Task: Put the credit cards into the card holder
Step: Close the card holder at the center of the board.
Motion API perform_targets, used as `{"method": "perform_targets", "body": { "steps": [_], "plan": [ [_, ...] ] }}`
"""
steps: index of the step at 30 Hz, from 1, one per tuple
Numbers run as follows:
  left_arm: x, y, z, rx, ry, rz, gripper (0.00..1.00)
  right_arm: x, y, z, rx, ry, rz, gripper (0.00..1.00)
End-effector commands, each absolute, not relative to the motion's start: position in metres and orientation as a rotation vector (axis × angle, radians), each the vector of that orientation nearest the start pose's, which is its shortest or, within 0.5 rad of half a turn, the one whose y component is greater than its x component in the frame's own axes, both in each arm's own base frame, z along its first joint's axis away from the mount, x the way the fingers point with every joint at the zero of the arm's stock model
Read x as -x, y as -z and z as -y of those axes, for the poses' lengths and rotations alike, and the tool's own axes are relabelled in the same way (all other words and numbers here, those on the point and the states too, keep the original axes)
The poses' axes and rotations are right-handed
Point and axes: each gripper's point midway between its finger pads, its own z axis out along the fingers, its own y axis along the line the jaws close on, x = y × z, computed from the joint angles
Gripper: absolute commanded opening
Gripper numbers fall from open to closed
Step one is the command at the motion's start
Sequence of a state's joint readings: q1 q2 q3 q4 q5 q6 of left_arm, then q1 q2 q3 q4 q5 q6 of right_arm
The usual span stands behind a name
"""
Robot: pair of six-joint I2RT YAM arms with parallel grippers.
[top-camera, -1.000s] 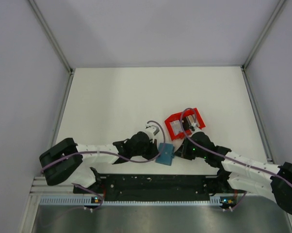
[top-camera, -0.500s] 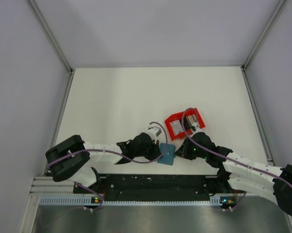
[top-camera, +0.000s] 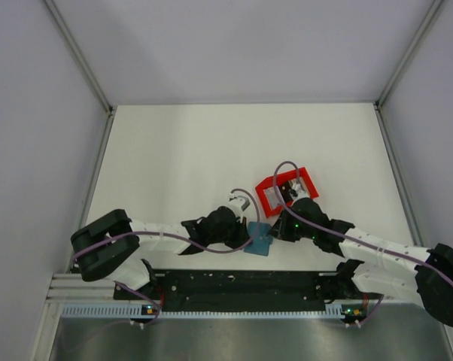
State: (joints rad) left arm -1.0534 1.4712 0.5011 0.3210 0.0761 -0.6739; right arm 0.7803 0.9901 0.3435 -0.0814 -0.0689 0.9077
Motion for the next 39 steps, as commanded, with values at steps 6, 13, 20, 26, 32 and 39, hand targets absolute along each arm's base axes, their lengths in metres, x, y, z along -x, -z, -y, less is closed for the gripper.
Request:
{"method": "perform_targets", "body": {
  "steps": [6, 13, 20, 26, 32, 39],
  "plan": [
    [-0.148, -0.028, 0.33, -0.442, 0.933, -2.396, 0.01, -0.173, -0.06, -0.239, -0.1, -0.943, -2.459, 0.12],
    [-0.146, -0.028, 0.331, -0.448, 0.944, -2.398, 0.01, -0.172, -0.058, -0.239, -0.102, -0.95, -2.464, 0.12],
    [-0.144, -0.024, 0.33, -0.476, 0.925, -2.41, 0.01, -0.173, -0.059, -0.245, -0.105, -0.976, -2.458, 0.1],
    [-0.144, -0.024, 0.331, -0.481, 0.923, -2.414, 0.01, -0.17, -0.057, -0.248, -0.116, -0.969, -2.462, 0.08],
    [-0.144, -0.023, 0.331, -0.484, 0.913, -2.419, 0.01, -0.168, -0.056, -0.246, -0.141, -0.93, -2.46, 0.05],
    [-0.144, -0.025, 0.332, -0.481, 0.918, -2.42, 0.01, -0.161, -0.051, -0.239, -0.17, -0.876, -2.502, 0.03]
  ]
}}
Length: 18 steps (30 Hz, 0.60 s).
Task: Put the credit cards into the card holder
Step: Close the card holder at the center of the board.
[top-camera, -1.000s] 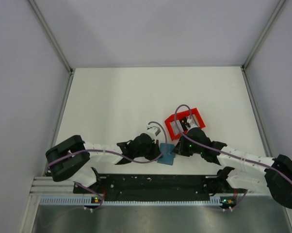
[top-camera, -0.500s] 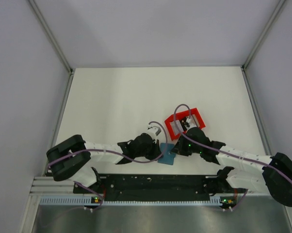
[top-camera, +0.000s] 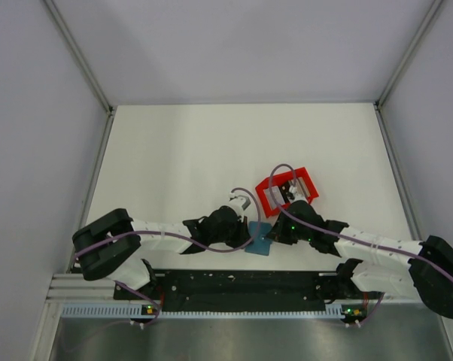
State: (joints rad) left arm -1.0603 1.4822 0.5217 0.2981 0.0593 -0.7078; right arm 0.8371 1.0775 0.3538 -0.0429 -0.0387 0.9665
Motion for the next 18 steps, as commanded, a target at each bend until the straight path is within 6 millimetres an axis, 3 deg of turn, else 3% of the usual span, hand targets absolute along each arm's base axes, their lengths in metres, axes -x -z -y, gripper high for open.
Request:
{"method": "perform_targets", "body": {
  "steps": [1, 18],
  "plan": [
    [-0.144, -0.024, 0.332, -0.481, 0.918, -2.42, 0.01, -0.164, -0.05, -0.237, -0.184, -0.858, -2.492, 0.03],
    [-0.143, -0.025, 0.333, -0.49, 0.921, -2.422, 0.01, -0.165, -0.048, -0.25, -0.157, -0.866, -2.493, 0.02]
  ]
}}
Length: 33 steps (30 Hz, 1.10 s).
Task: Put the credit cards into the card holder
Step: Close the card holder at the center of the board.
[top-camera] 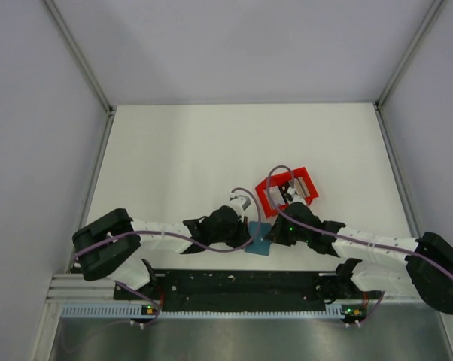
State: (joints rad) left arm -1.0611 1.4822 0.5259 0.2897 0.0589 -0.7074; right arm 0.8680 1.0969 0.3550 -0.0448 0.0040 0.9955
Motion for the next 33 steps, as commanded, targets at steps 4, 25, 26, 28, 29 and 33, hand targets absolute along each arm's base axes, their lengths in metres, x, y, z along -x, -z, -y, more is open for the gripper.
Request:
{"method": "perform_targets", "body": {
  "steps": [4, 25, 26, 28, 29, 33],
  "plan": [
    [-0.143, -0.025, 0.332, -0.494, 0.92, -2.423, 0.01, -0.165, -0.046, -0.252, -0.153, -0.869, -2.497, 0.02],
    [-0.142, -0.026, 0.333, -0.495, 0.926, -2.419, 0.01, -0.171, -0.066, -0.252, -0.115, -0.84, -2.422, 0.02],
    [-0.142, -0.025, 0.332, -0.495, 0.92, -2.422, 0.01, -0.171, -0.069, -0.252, -0.116, -0.845, -2.414, 0.02],
    [-0.143, -0.026, 0.332, -0.492, 0.92, -2.421, 0.01, -0.172, -0.073, -0.25, -0.114, -0.844, -2.399, 0.02],
    [-0.142, -0.026, 0.333, -0.492, 0.922, -2.42, 0.0, -0.171, -0.075, -0.249, -0.113, -0.845, -2.398, 0.02],
    [-0.143, -0.026, 0.333, -0.485, 0.918, -2.419, 0.01, -0.168, -0.072, -0.247, -0.117, -0.844, -2.413, 0.02]
  ]
}}
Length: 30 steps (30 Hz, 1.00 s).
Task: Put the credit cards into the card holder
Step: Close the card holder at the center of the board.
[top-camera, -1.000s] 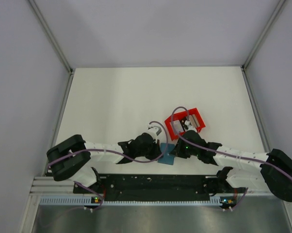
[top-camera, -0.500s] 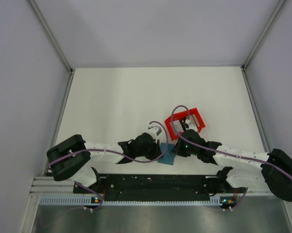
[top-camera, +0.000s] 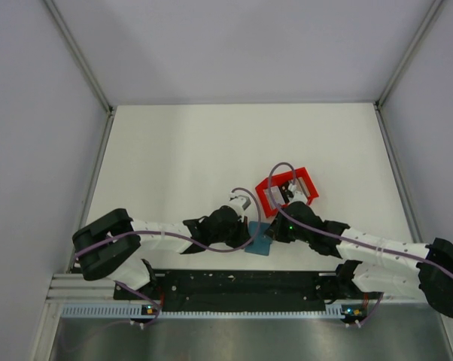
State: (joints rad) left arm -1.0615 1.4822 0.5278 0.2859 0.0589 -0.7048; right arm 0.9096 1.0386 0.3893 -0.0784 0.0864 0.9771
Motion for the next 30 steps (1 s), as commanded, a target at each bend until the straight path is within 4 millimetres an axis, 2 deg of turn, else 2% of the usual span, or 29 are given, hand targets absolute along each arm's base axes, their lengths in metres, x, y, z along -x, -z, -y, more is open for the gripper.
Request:
{"method": "perform_targets", "body": {
  "steps": [1, 11, 21, 30],
  "plan": [
    [-0.143, -0.026, 0.333, -0.484, 0.919, -2.418, 0.0, -0.166, -0.068, -0.246, -0.122, -0.839, -2.426, 0.02],
    [-0.142, -0.026, 0.333, -0.484, 0.924, -2.422, 0.0, -0.165, -0.052, -0.245, -0.144, -0.793, -2.476, 0.02],
    [-0.142, -0.026, 0.334, -0.494, 0.928, -2.418, 0.0, -0.169, -0.052, -0.256, -0.119, -0.821, -2.473, 0.02],
    [-0.142, -0.026, 0.334, -0.497, 0.929, -2.418, 0.0, -0.169, -0.048, -0.257, -0.118, -0.811, -2.485, 0.02]
  ]
}}
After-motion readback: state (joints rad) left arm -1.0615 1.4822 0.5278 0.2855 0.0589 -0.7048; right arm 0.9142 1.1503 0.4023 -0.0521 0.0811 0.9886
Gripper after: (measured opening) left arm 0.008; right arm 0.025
